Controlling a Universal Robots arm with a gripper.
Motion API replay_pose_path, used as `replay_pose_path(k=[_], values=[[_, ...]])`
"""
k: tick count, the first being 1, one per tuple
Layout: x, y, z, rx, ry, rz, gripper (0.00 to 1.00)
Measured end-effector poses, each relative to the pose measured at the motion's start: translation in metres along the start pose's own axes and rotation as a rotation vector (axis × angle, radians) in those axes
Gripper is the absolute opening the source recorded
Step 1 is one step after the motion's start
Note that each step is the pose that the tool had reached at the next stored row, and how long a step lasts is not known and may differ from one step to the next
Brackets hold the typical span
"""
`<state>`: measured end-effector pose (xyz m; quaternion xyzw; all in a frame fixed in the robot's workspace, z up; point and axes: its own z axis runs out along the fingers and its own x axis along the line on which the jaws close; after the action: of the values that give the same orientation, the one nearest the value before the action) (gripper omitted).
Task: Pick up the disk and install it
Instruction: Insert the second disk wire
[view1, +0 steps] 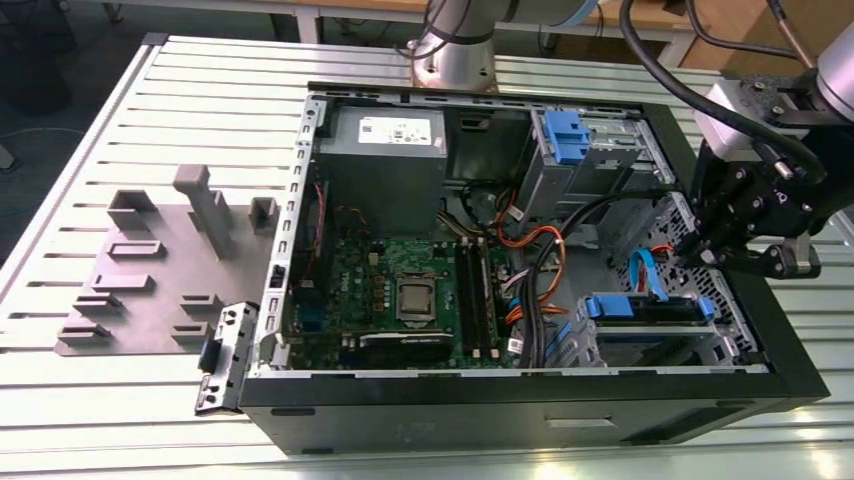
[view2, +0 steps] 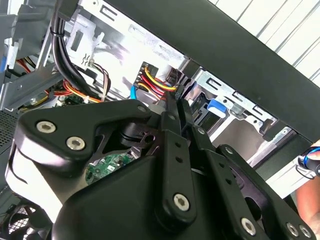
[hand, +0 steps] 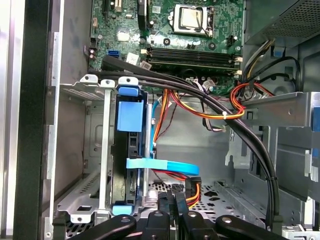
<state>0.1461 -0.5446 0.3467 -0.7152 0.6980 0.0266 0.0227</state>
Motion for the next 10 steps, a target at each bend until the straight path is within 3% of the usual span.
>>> replay_pose_path(k=[10], values=[[0.0038,0.0001,-0.0002,0.0000,-0.0001,0.000,0.16]])
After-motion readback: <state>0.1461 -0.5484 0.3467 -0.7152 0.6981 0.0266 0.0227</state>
